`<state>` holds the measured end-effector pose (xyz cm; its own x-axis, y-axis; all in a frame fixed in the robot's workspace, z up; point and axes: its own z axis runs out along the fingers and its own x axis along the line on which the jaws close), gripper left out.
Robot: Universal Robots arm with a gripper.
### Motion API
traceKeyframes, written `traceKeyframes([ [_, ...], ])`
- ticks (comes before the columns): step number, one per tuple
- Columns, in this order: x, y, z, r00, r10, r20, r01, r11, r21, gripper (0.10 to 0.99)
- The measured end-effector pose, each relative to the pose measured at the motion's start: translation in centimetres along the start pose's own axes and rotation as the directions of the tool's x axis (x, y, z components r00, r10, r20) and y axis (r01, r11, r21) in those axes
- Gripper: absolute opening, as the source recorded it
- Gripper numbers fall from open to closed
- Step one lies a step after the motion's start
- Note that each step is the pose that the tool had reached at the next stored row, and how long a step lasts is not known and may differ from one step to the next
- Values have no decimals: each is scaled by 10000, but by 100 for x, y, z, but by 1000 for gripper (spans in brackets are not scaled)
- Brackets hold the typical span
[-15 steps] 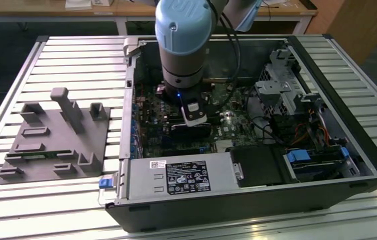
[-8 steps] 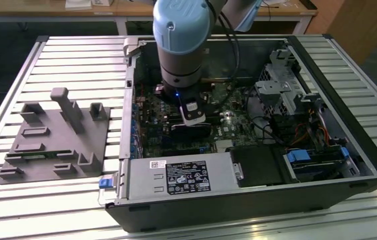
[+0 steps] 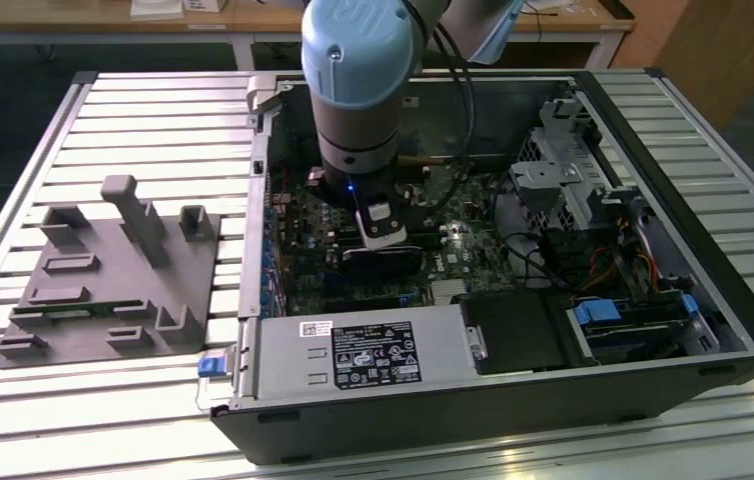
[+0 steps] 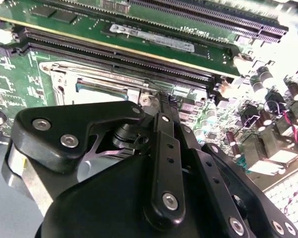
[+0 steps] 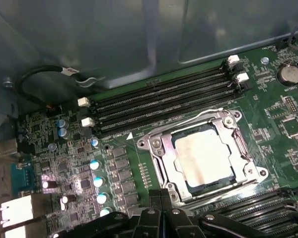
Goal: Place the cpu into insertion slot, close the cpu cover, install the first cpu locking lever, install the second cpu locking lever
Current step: 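Install the second cpu locking lever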
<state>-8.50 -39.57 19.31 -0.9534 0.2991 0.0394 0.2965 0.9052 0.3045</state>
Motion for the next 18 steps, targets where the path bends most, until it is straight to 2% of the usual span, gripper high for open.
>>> traceKeyframes([
  [10,0,-7,30,10000,-2,4,2,10000,2,106],
  [13,2,8,-15,10000,-2,6,2,10000,3,106],
  [18,7,48,-137,10000,-4,17,4,10000,36,106],
])
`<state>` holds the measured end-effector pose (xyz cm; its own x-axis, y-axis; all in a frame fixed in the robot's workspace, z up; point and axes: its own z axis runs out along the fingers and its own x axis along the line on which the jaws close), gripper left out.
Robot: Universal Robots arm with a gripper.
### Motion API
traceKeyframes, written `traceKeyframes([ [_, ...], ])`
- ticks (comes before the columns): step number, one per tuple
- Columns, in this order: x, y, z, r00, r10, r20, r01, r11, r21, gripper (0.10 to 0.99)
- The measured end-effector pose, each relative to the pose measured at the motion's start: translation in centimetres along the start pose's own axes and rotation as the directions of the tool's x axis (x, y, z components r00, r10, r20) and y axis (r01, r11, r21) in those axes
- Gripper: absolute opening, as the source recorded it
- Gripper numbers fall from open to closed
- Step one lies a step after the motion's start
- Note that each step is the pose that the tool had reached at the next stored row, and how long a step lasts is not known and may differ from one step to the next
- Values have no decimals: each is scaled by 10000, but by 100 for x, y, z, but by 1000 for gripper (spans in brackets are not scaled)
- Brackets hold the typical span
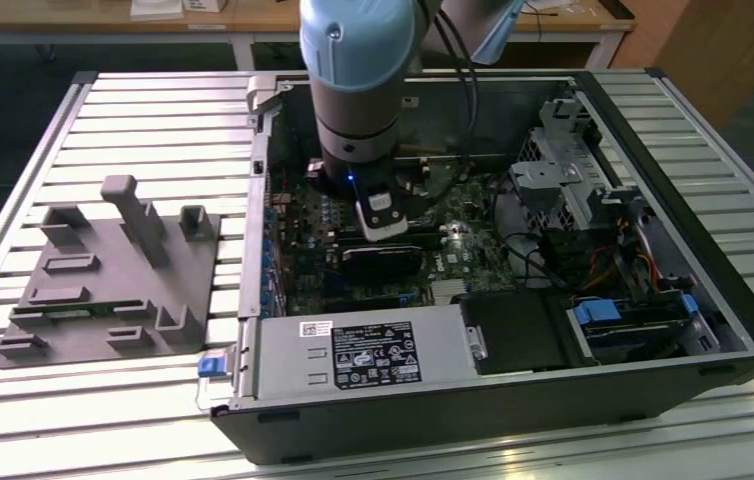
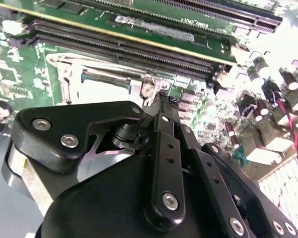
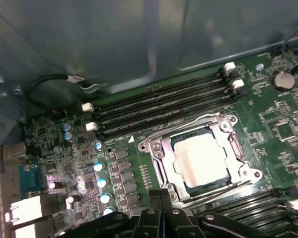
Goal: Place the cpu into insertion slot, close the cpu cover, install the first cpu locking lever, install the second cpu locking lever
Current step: 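Install the second cpu locking lever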
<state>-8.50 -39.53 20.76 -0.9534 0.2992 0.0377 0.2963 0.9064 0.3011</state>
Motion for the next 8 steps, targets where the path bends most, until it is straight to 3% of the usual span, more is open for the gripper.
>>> traceKeyframes([
  [4,-1,21,-57,10000,-7,43,6,9999,133,106],
  [8,-56,39,-64,9999,-7,143,0,9989,463,106],
])
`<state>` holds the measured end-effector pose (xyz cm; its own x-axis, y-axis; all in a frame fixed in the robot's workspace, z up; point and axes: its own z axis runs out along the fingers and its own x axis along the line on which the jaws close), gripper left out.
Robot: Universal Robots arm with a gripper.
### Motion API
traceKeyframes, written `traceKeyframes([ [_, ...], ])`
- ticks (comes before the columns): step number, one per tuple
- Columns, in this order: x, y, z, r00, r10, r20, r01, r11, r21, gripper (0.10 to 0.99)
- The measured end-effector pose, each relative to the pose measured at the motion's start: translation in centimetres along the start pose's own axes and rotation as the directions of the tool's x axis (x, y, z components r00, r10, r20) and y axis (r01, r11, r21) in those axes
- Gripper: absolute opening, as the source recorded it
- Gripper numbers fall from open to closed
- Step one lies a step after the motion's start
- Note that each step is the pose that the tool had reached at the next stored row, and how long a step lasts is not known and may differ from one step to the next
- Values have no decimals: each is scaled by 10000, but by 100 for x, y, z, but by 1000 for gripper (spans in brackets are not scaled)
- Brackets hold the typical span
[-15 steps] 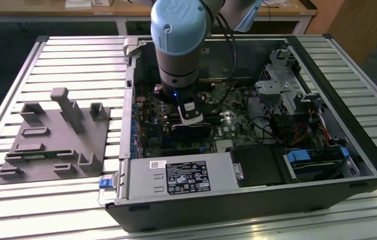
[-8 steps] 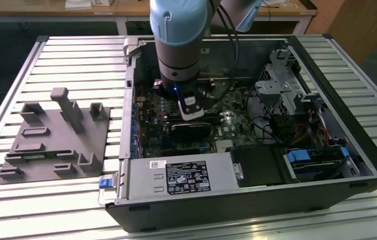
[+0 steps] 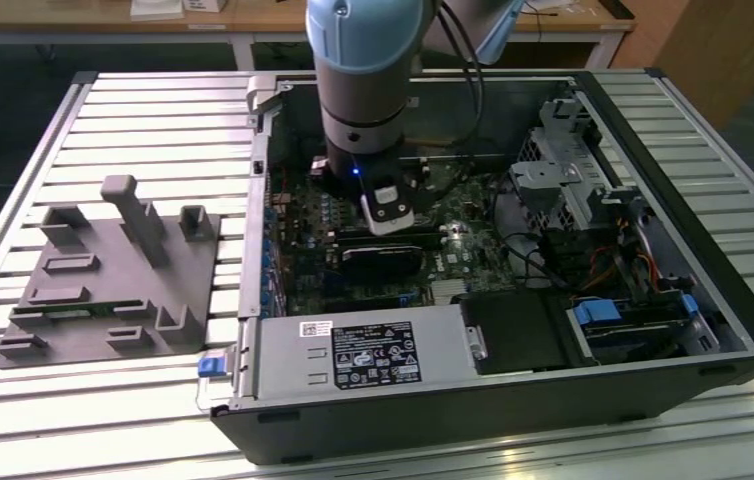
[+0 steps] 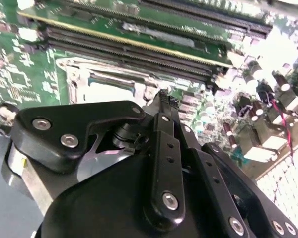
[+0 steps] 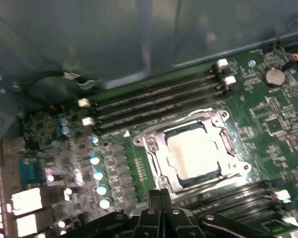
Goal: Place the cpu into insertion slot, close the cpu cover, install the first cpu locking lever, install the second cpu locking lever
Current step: 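Install the second cpu locking lever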
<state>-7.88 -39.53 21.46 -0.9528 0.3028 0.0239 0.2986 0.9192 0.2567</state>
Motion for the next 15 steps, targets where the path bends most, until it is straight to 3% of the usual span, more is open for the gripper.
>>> traceKeyframes([
  [5,-157,49,10,10000,11,16,-11,9999,159,106],
  [10,-321,108,21,10000,25,-25,-24,9998,212,106],
  [15,-308,255,61,10000,16,18,-17,9993,370,106],
])
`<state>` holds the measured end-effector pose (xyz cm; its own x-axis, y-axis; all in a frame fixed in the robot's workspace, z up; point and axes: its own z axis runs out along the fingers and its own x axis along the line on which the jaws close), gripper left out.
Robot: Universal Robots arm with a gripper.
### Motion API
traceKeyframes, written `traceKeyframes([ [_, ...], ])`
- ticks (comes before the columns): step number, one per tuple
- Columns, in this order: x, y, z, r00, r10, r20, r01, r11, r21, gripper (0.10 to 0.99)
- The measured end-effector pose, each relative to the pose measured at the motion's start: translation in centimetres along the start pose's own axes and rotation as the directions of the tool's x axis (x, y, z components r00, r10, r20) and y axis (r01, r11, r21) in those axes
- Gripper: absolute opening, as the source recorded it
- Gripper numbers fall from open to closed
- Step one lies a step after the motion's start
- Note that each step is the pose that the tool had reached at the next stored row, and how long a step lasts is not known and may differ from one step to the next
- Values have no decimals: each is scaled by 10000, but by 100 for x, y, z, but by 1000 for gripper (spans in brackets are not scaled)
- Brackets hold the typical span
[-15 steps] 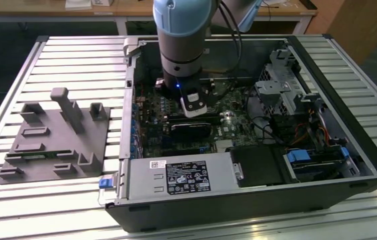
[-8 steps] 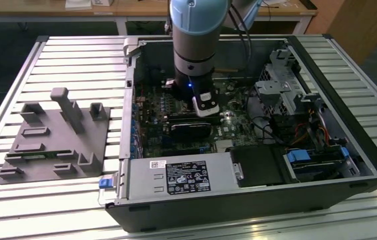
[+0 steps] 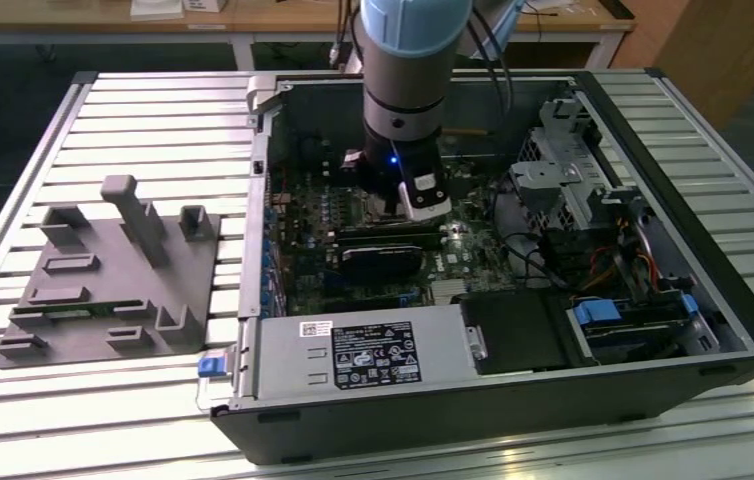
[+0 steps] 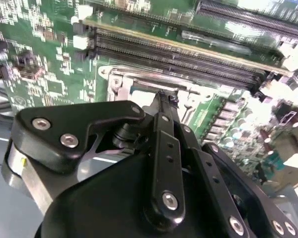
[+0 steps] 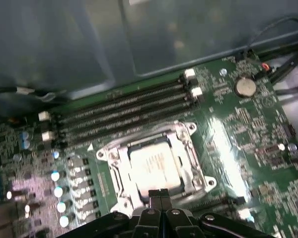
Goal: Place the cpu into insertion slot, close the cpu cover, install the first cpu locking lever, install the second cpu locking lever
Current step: 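Install the second cpu locking lever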
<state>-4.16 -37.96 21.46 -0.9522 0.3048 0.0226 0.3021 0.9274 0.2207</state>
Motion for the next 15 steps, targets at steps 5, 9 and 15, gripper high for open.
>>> traceKeyframes([
  [5,1,103,27,9999,-17,104,14,9995,327,106],
  [9,22,201,52,9999,-28,152,20,9989,478,106],
  [15,33,247,62,9999,-30,160,22,9987,508,106],
])
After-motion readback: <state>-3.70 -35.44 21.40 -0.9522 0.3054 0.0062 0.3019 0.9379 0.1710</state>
